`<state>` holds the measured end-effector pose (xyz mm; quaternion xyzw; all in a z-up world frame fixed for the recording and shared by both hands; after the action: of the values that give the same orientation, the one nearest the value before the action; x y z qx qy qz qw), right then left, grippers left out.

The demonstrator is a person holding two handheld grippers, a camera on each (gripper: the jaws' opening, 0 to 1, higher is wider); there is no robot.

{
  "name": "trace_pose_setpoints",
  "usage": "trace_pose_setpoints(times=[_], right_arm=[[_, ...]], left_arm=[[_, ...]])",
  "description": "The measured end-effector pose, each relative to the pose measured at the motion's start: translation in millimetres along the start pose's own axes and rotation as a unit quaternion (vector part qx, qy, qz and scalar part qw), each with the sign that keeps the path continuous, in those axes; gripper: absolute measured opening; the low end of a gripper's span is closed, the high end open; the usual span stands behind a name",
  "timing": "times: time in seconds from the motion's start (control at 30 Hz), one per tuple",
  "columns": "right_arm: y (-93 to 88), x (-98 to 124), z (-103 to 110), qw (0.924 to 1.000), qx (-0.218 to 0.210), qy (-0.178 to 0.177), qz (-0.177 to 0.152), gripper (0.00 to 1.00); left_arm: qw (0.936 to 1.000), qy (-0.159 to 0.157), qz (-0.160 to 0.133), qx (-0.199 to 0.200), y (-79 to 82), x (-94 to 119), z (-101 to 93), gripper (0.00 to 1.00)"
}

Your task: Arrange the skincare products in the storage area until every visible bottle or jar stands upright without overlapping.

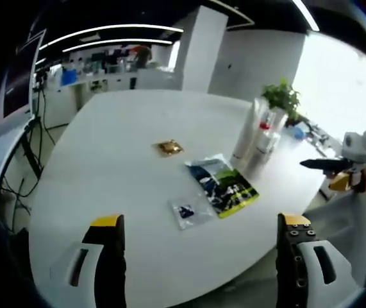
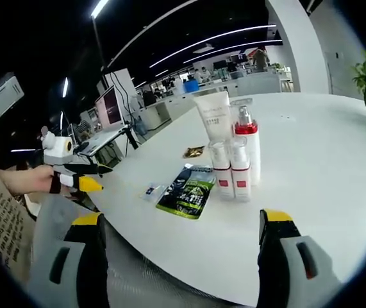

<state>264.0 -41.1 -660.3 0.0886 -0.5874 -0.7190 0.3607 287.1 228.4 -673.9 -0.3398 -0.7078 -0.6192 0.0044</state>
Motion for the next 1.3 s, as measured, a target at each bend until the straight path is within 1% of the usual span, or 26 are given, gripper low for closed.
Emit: trace_pose_setpoints(times=[0.4,0.6,0.83,0.97,1.1,1.2,1.3], right_arm=[[-0.9,-0.3,0.5,1.0,0.001,0.002,0.004,1.0],[-0.9,-1.0,1.5,1.0,0.003,0.005,0.005,1.0],[1.5,-0.6,-1.0,1.0,-0.003,0.002,-0.002,1.0],[1.4,-0.9,-1.6,1.0,-0.004,0.001,-0.001,1.0],[1.8,-1.3,-2.2,1.0,-0.006,0.0,-0.001,1.0],[2.2,-1.7,-2.7,1.0,-0.006,0.001,-0.002,1.0],[2.2,-1.3,-3.7,1.0,-0.006,-0.002,-0.002,1.0]], left_arm=[[0.9999,0.006,0.003,0.01,-0.5,-5.8,-2.1,0.97],[0.9997,0.015,0.001,0.02,4.6,-14.0,-4.9,0.97],[0.9996,0.022,0.008,0.015,13.0,-33.3,-3.2,0.97],[0.9995,0.024,0.014,0.015,14.7,-43.9,-4.5,0.97],[0.9989,0.034,0.028,0.018,15.4,-59.8,-4.8,0.97],[0.9983,0.038,0.044,0.011,13.3,-70.6,-6.3,0.97],[0.9978,0.039,0.053,0.01,13.0,-80.2,-5.4,0.97]])
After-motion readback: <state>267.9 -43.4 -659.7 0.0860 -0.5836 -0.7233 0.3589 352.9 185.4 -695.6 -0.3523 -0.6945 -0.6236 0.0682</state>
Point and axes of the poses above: the point that each gripper's makers call its tool centre point, and the gripper's own axes: x roughly backward along the fingers, z roughly to its left, y roughly out of its top, the point moved 3 cm from there along x, roughly backward along the fingers, and after that the axes turned 9 degrees about -z, right-handed, at the moved point
